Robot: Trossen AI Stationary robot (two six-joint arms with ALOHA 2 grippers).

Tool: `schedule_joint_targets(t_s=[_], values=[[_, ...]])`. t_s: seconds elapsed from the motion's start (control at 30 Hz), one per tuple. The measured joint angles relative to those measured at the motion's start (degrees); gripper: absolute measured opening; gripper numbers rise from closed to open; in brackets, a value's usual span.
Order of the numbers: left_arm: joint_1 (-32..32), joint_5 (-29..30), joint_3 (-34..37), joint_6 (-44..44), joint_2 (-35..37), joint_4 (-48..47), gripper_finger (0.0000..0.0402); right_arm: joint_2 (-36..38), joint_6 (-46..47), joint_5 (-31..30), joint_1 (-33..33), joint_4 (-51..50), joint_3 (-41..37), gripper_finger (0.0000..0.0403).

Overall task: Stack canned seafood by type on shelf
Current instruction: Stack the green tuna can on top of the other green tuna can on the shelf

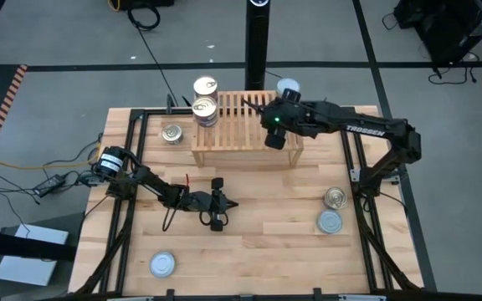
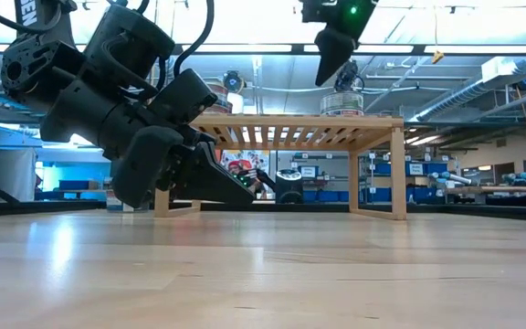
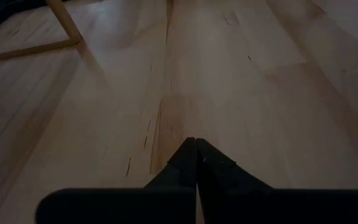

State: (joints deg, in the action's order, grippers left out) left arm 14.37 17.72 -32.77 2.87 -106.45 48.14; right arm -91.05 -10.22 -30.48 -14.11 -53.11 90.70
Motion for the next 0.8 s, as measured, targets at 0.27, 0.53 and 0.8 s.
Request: schedule_joint_targets(t_s=[0.27, 0.53, 0.8], values=[[0.0, 0.0, 0.0, -0.1, 0.0, 0.0, 0.0004, -1.0, 3.5, 7.1, 1.3, 0.0, 0.0, 0.0022], [0.0, 0.0, 0.0, -0.2, 0.0, -0.1, 0.0004, -5.9, 5.5, -2.1, 4.8, -2.3, -1.4, 0.0009], [0.0, 0.0, 0.0, -0.1, 0.0, -0.1, 0.0004, -8.3, 7.1, -7.0, 6.5, -4.3, -1.4, 0.0008]])
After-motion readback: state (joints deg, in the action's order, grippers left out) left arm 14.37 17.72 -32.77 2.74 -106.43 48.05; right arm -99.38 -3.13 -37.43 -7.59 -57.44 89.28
